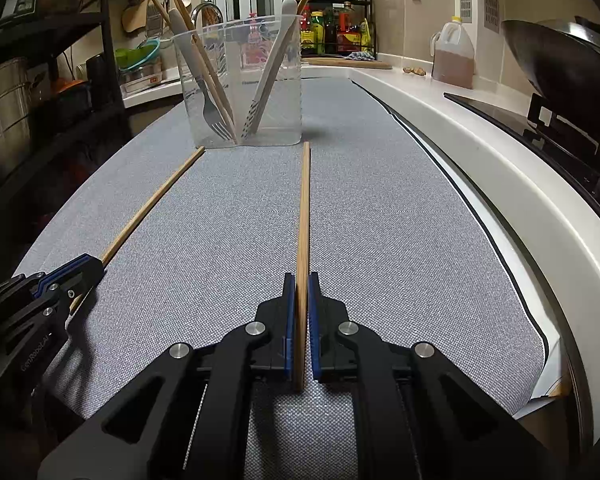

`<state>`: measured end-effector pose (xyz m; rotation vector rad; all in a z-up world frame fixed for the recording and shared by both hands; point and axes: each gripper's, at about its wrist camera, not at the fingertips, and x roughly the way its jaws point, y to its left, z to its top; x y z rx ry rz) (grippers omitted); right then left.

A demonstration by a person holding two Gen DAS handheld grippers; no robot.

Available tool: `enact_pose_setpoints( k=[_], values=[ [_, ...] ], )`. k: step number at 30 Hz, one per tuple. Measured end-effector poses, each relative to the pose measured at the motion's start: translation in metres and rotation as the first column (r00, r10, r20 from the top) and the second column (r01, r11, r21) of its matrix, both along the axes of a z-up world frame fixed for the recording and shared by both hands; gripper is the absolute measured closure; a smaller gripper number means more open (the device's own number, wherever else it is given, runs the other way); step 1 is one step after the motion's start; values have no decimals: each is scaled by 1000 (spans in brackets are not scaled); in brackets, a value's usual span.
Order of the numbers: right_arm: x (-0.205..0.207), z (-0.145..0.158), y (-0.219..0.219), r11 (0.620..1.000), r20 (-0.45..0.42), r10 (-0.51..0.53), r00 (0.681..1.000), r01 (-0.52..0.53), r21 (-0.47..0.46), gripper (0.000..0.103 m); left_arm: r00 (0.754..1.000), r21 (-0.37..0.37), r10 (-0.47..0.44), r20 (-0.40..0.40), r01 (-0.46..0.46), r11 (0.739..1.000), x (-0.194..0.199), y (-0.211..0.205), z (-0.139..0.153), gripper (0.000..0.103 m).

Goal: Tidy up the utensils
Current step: 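Lift both chopsticks and carry them over the clear container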

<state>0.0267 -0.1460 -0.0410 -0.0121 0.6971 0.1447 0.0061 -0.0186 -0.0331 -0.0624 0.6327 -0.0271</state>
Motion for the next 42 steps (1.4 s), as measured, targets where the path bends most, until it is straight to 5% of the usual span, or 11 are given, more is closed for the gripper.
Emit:
enact_pose_setpoints(
  k=[13, 25, 35, 42],
  values=[
    [-5, 20, -3, 999, 4, 0, 1000, 0, 36, 97, 1000, -12, -8, 5, 8, 1000, -4, 0, 10, 97],
    [-22, 89, -16, 998, 154, -9, 988, 0, 58, 97, 985, 7, -4, 175, 3, 1000, -27, 8, 76, 97],
    [13, 153, -22, 991, 190, 32, 981, -57, 124, 97, 960, 9, -27, 279, 25, 1000, -2, 22, 154, 97],
    [38, 183, -12, 985, 196, 56, 979, -86, 147, 97, 966, -23, -26, 257, 33, 999, 27, 29, 192, 97]
  ],
)
